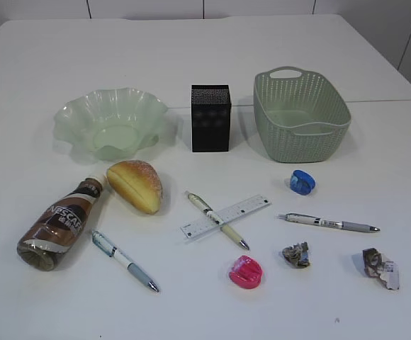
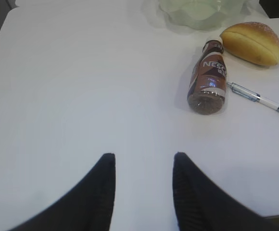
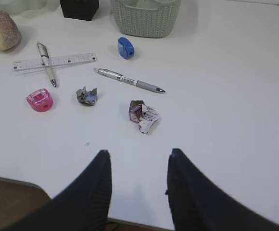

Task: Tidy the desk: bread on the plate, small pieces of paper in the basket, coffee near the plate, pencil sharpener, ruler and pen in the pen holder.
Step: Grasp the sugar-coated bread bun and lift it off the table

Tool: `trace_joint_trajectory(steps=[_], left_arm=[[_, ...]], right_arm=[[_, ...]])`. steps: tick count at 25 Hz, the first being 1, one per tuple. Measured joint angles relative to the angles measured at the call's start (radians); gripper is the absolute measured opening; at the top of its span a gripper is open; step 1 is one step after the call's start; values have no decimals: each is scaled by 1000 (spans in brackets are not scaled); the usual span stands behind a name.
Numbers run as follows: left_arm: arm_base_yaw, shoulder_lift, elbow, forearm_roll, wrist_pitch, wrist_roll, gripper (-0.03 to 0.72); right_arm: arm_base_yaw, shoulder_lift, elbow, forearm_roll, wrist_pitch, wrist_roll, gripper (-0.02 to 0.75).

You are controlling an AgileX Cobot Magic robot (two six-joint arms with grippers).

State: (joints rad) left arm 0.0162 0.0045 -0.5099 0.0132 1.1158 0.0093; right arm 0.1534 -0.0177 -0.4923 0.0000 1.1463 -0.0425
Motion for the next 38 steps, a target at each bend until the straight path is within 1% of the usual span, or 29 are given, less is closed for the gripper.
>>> trace_joint_trajectory(steps=[38], left_arm=[[0,0,0,0,0,0,275]], right_arm=[[0,0,0,0,0,2,317]])
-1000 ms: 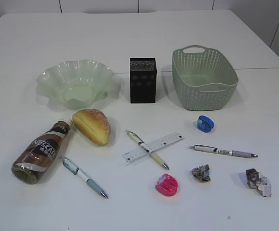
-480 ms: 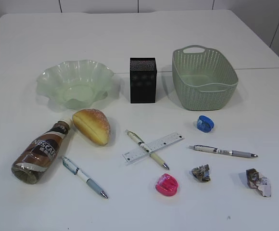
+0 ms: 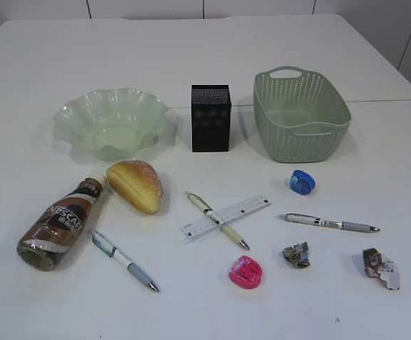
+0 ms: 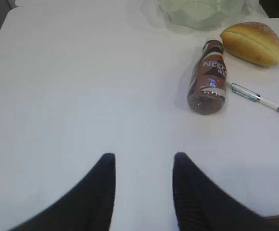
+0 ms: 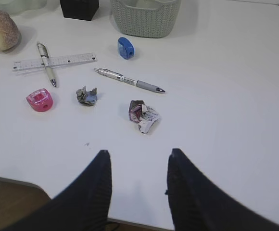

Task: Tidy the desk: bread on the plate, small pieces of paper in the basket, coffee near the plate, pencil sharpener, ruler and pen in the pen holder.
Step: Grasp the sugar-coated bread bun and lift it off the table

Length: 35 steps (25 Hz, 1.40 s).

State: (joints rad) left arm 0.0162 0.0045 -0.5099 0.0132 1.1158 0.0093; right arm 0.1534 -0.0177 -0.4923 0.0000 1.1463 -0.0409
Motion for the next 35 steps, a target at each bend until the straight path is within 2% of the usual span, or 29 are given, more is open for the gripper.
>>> trace_joint_trajectory(steps=[35], left_arm=[[0,0,0,-3,0,0,275]], right_arm=[[0,0,0,0,0,0,317]])
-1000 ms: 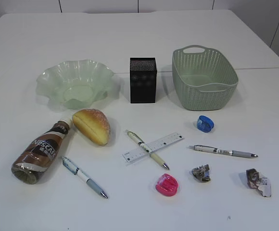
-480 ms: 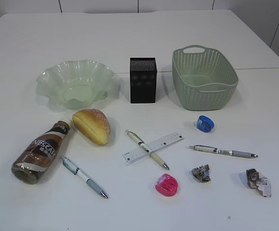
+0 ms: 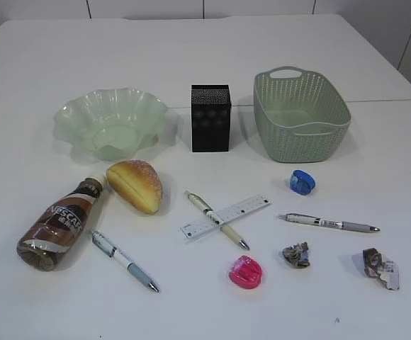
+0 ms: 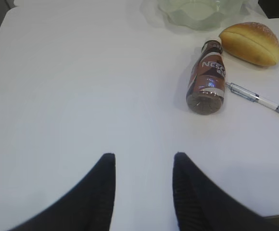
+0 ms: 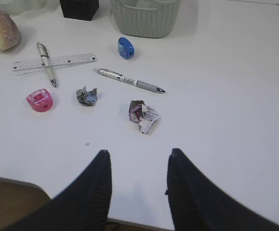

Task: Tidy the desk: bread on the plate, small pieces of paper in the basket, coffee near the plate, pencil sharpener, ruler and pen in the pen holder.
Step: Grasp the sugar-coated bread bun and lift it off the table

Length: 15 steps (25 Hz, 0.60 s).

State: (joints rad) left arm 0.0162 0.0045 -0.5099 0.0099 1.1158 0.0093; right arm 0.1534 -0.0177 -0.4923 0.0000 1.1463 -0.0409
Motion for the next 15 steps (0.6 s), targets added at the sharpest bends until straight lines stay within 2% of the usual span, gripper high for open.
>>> trace_joint_trajectory(steps=[15], left_arm=[[0,0,0,0,0,0,275]], right_arm=[[0,0,0,0,0,0,317]])
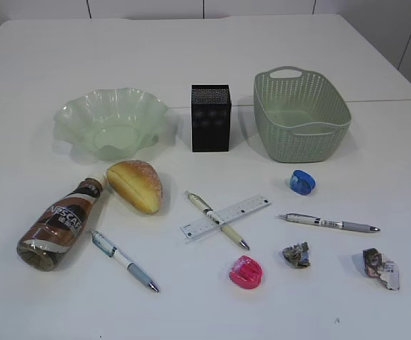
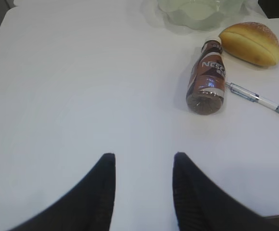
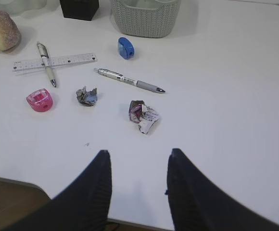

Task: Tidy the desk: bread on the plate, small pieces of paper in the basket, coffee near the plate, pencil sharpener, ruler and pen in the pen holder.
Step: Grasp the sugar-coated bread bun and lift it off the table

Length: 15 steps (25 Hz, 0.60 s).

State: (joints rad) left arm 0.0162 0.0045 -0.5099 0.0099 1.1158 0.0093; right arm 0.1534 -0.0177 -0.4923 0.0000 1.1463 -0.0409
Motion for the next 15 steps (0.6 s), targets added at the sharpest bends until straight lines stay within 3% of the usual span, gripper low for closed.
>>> trace_joint_trajectory(steps=[10,15], left_arm=[[-35,64,-5,-10,-16,7,275],[-39,196,-86,-36,-120,10,275]], right_arm=[[0,0,0,0,0,0,316],[0,4,0,0,0,0,317]])
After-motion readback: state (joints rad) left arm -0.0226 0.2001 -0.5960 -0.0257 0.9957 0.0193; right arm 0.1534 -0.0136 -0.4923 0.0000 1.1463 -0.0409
